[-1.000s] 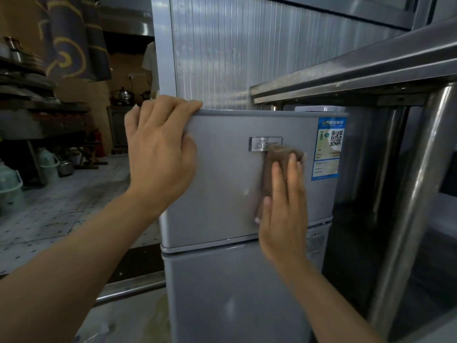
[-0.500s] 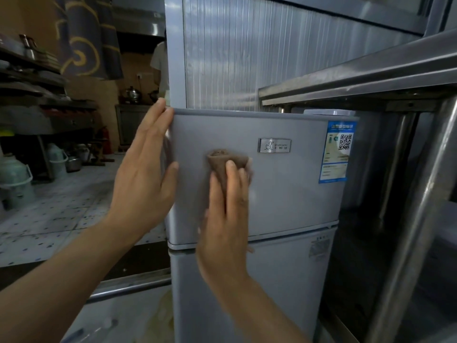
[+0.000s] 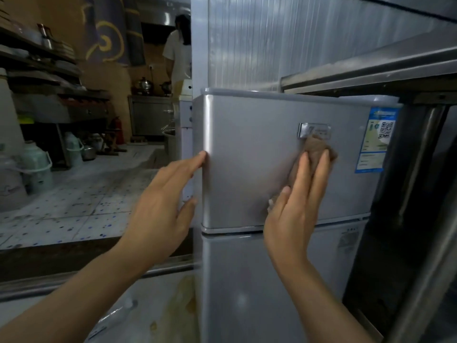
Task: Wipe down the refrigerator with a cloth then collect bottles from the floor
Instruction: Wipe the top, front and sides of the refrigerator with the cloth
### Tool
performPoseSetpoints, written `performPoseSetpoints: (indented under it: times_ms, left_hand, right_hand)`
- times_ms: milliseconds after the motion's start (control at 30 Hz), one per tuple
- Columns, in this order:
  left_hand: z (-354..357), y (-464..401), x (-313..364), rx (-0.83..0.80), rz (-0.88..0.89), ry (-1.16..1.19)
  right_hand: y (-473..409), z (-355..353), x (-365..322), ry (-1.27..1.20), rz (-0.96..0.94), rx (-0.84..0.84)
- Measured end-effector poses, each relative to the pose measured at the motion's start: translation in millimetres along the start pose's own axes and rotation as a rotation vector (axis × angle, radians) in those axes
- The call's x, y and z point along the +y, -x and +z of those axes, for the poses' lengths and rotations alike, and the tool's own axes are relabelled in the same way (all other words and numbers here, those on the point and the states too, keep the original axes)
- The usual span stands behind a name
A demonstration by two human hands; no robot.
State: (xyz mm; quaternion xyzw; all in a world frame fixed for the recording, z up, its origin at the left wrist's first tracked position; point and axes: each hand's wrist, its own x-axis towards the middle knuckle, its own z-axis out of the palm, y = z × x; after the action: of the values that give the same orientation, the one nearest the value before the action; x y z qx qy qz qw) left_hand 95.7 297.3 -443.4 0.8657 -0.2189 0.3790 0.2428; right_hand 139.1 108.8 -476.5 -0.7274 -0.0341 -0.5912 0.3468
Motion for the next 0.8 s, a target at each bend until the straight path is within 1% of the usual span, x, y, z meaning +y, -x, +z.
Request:
performPoseSetpoints:
  times_ms: [100,167,267,400,433,500,600,733,800]
  left_hand:
    - [2,7,-1,0.003,-0.060,0.093]
    - [3,9,-2,-0.003,-0.092,0.158]
    - [6,13,-7,0.005,-0.132,0.234]
    - [13,20,-21,0.072,-0.236,0.263]
    - [13,24,-25,0.079,-0.271,0.272]
    - [13,31,-31,0.082,-0.310,0.275]
    - [13,39,-34,0.072,-0.319,0.256]
    - [21,41,-24,0.067,-0.286,0.232]
    - [28,38,-18,0.093,-0.286,0.244]
  right_hand:
    - [36,8,-20,-0.029,-0.241,-0.176]
    - [42,9,-25,-0.033,-0.367,-0.251]
    - [24,9,-29,-0.010,-0.492,-0.257]
    - [20,18,-35,0.013,-0.508,-0.215]
    - [31,18,-31,0.019,-0.546,-0.237]
    - [59,14,-17,0.069,-0.680,-0.306]
    - [86,7,1,0.176,-0.847,-0.364]
    - [76,9,6,0.259,-0.900,-0.330]
    - [69,3,22,0.273,-0.893,-0.311]
